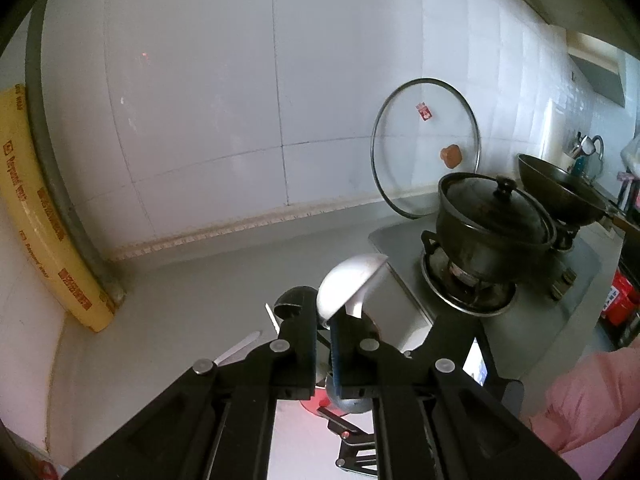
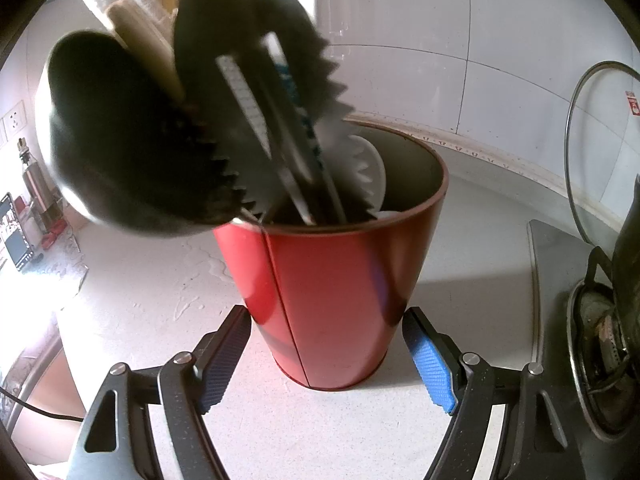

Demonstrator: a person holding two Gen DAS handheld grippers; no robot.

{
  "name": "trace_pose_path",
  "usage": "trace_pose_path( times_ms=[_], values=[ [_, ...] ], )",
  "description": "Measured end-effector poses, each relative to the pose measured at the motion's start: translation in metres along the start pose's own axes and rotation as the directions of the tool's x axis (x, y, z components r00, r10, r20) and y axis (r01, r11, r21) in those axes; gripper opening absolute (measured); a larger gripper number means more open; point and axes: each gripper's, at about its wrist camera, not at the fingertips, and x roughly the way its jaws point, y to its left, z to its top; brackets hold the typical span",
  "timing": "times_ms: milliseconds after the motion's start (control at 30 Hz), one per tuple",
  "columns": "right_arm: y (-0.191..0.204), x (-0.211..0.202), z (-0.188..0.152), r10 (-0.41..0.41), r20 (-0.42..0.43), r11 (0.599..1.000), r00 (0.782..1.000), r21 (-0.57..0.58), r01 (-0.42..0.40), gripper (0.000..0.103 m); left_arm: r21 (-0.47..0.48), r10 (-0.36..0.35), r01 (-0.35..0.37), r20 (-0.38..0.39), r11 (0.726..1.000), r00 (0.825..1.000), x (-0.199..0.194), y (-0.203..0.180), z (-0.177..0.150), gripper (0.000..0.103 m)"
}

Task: Organize utensils
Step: 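Lower the white measuring spoon into the red pot and open the left tool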

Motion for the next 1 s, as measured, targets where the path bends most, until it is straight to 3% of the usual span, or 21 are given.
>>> trace_pose_path(
  times_ms=[300, 400, 600, 733, 867, 1000],
  values=[
    [-0.002, 0.000, 0.000, -0.001, 0.002, 1.000, 1.000, 0.000, 0.001, 0.081, -0.040, -0.037, 0.037, 0.012, 0.998, 0.999, -0.001, 0.001, -0.001, 0.005],
    [-0.003, 0.000, -0.001, -0.001, 0.003, 1.000, 1.000, 0.000, 0.001, 0.081, -0.050, -0.008, 0.010, 0.045, 0.999, 0.999, -0.005, 0.003, 0.001, 0.005],
    [-0.004, -0.002, -0.002, 0.000, 0.004, 1.000, 1.000, 0.003, 0.000, 0.081, -0.114, -0.010, 0.025, 0.131, 0.993, 0.991, -0.016, 0.022, 0.010, 0.005],
    [-0.004, -0.004, -0.002, 0.002, 0.004, 1.000, 1.000, 0.005, -0.002, 0.081, -0.080, 0.023, -0.016, 0.088, 0.997, 0.996, -0.004, 0.017, 0.008, 0.005],
    [-0.003, -0.004, -0.001, 0.003, 0.004, 1.000, 1.000, 0.006, -0.003, 0.081, -0.054, 0.005, -0.005, 0.006, 0.999, 1.000, 0.015, 0.010, 0.003, 0.005],
    [-0.004, -0.004, -0.001, 0.006, 0.003, 1.000, 1.000, 0.007, -0.006, 0.081, -0.054, 0.006, -0.007, -0.014, 0.999, 1.000, 0.021, 0.009, 0.000, 0.005]
  ],
)
